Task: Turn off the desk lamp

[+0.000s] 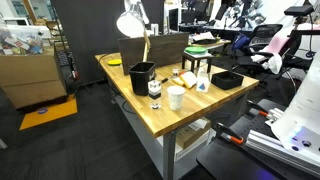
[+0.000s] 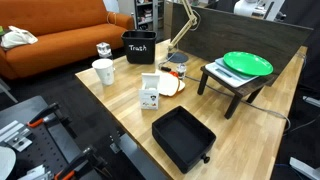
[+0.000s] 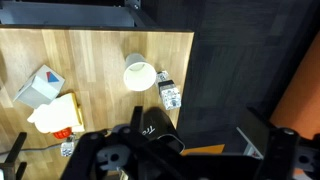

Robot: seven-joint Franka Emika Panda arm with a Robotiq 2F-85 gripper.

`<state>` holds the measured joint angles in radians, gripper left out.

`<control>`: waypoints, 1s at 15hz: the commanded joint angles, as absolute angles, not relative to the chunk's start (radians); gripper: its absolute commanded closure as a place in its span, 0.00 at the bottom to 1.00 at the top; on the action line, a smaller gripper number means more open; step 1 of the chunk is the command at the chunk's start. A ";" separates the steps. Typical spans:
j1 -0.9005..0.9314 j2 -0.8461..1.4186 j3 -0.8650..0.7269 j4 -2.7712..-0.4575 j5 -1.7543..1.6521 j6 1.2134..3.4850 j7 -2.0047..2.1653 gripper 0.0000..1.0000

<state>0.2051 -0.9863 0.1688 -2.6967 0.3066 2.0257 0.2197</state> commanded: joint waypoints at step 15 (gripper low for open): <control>0.201 -0.900 0.149 -2.686 0.311 2.051 0.133 0.00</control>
<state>0.2049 -0.9584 0.1681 -2.6972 0.3066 2.0295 0.1845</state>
